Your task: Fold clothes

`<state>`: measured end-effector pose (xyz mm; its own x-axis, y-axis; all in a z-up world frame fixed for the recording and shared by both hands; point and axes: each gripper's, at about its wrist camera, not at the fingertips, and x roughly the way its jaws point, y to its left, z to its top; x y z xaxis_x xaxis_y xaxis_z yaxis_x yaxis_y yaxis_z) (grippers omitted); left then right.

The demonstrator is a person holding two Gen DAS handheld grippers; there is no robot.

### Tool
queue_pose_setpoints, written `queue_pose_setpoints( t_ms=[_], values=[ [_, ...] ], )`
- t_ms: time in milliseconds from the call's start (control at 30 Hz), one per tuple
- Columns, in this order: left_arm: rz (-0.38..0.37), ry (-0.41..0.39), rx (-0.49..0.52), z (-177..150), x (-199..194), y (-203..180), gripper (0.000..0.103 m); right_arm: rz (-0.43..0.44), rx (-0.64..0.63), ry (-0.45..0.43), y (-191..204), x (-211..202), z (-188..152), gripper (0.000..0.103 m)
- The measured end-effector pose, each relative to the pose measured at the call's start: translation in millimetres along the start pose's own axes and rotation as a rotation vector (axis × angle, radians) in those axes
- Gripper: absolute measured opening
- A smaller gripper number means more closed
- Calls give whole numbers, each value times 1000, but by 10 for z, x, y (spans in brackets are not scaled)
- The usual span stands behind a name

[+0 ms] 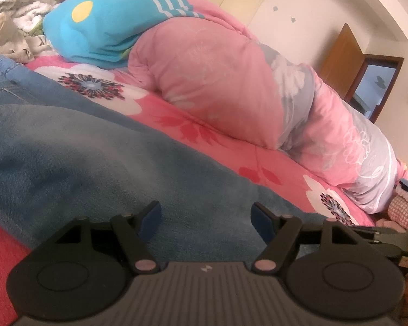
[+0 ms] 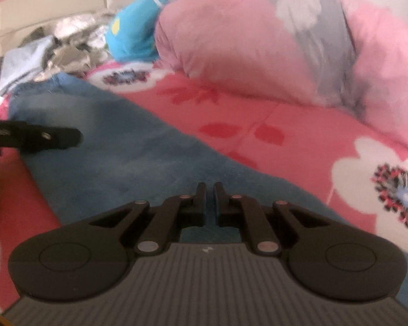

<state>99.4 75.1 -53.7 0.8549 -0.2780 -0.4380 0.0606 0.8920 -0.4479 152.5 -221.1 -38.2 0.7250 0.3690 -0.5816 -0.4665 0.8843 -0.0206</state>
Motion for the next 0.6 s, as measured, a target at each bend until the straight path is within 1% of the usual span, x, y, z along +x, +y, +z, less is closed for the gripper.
queue_pose_setpoints(
  t_ms=[33,100,167,267,333,400,467,500,533,600],
  values=[
    [-1,0,-2,2,0,4,74,-24,26,8,-84,-5,-22,4],
    [1,3,-2,6,4,1,74,-93,119,4,-375,-127,-132,3],
    [5,6,2,11,9,-8,74,-206,244,6,-834,-323,-296,1],
    [10,10,7,18,10,-20,74,-304,427,-16,-1385,-726,-589,0],
    [12,9,5,23,4,-19,74,-449,470,-9,-1558,-999,-743,0],
    [16,2,-1,27,-11,-16,74,-617,441,28,-1587,-1132,-837,1],
    [34,-24,-8,30,-51,-16,75,-680,508,16,-1631,-1331,-913,5],
    [46,-44,-12,34,-81,-12,76,-706,536,7,-1642,-1427,-941,5],
    [58,-66,-22,40,-114,6,78,-690,524,-21,-1584,-1483,-906,5],
    [81,-109,-41,52,-179,44,78,-589,470,-84,-1331,-1376,-662,5]
  ],
)
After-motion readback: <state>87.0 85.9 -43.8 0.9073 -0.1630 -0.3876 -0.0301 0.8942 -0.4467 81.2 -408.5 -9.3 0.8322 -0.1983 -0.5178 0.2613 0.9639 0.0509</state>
